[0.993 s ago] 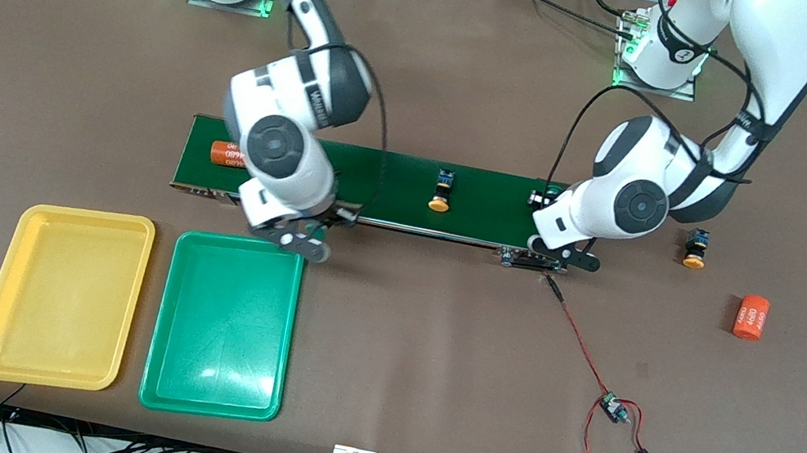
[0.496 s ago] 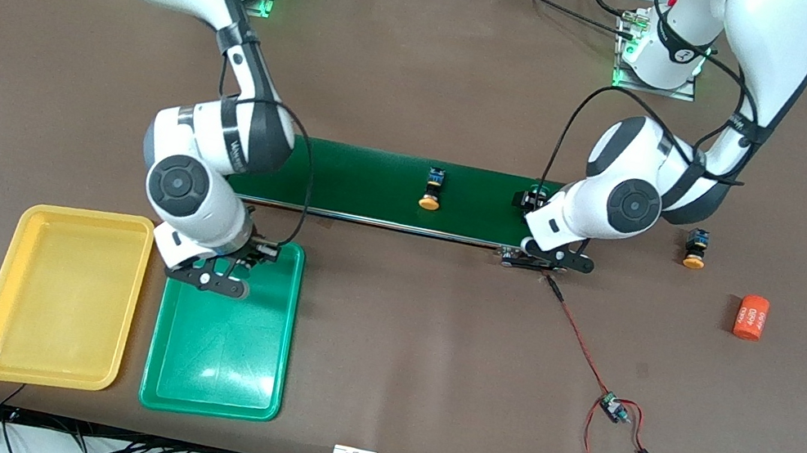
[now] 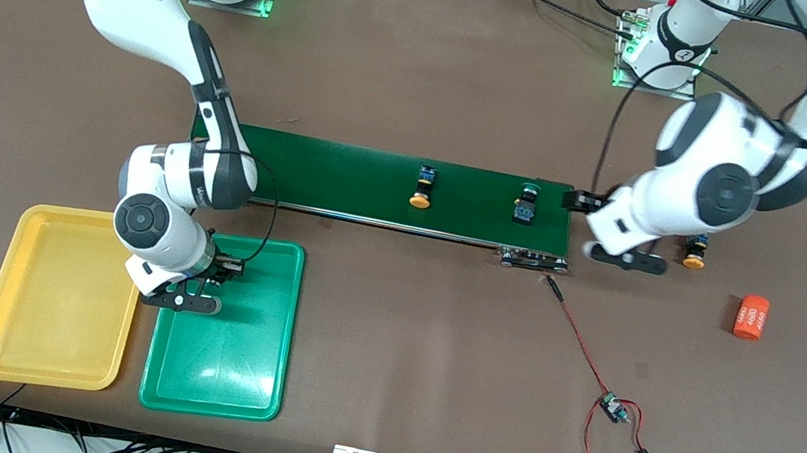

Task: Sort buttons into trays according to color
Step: 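Place the green button in the green tray with the right gripper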

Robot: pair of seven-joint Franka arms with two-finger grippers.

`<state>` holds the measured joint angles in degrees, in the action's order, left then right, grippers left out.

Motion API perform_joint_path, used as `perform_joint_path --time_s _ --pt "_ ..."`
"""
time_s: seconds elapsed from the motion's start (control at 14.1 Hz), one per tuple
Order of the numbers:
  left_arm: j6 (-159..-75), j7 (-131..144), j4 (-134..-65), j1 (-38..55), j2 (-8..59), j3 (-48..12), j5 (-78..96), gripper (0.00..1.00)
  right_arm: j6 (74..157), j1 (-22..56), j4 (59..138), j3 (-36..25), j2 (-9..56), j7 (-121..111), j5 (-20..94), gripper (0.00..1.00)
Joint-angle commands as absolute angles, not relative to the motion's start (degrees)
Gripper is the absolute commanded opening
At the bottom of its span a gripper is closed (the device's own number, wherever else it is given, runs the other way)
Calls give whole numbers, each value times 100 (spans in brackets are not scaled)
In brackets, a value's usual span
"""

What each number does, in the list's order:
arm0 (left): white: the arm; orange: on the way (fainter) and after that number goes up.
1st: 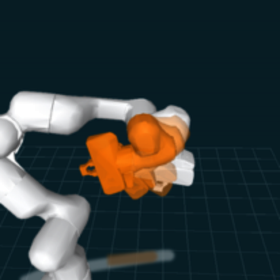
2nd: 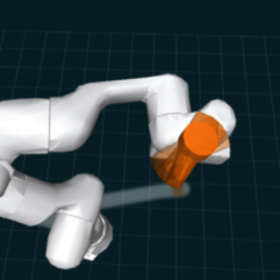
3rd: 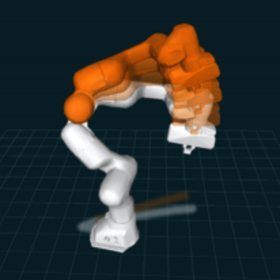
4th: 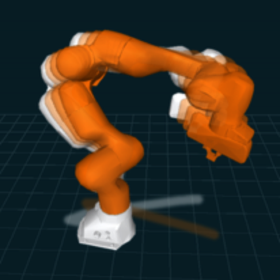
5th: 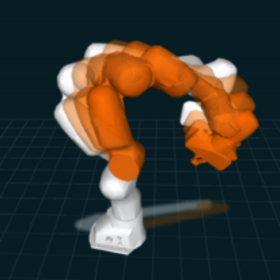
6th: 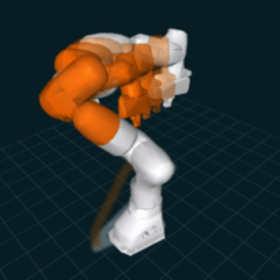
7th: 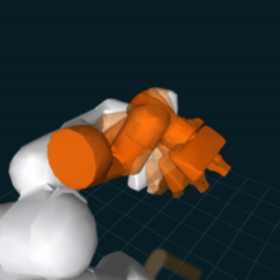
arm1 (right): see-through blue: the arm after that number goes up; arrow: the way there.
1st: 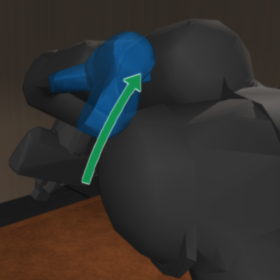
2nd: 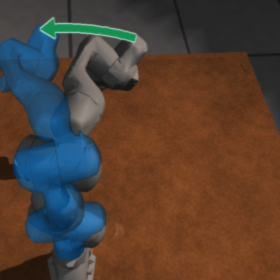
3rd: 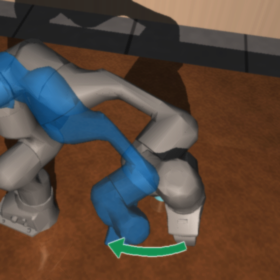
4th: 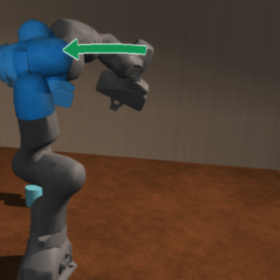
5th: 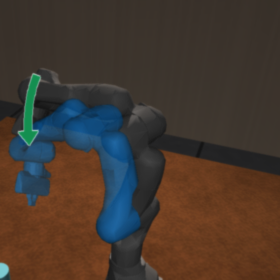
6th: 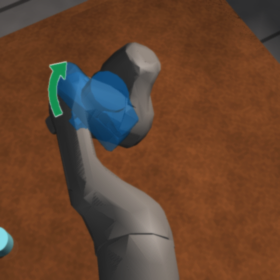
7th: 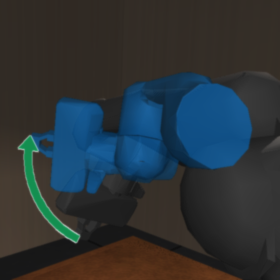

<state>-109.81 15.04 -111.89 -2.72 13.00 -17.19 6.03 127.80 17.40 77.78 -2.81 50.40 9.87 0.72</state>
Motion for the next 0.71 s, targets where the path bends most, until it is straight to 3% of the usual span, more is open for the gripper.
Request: perform_joint_path --time_s 0.0,0.07,0.14,0.28,0.64 --pt "-10916 1337 -11276 -343 1274 -1293 476 100 13025 1644 7673 -220 5274 554 26 8" --pt "-10942 1084 -11276 -378 1301 -1153 109 100 12982 1661 7664 -211 5230 597 61 71" --pt "-10977 777 -11276 -395 1344 -1021 -286 100 12938 1652 7673 -202 5099 589 96 100" --pt "-11108 56 -11250 -474 1415 -809 -876 100 12605 1679 7673 -167 4818 606 105 100" --pt "-12355 -1730 -11039 -1493 2090 -791 -1195 100 11516 1888 7752 -114 4202 1132 949 100"
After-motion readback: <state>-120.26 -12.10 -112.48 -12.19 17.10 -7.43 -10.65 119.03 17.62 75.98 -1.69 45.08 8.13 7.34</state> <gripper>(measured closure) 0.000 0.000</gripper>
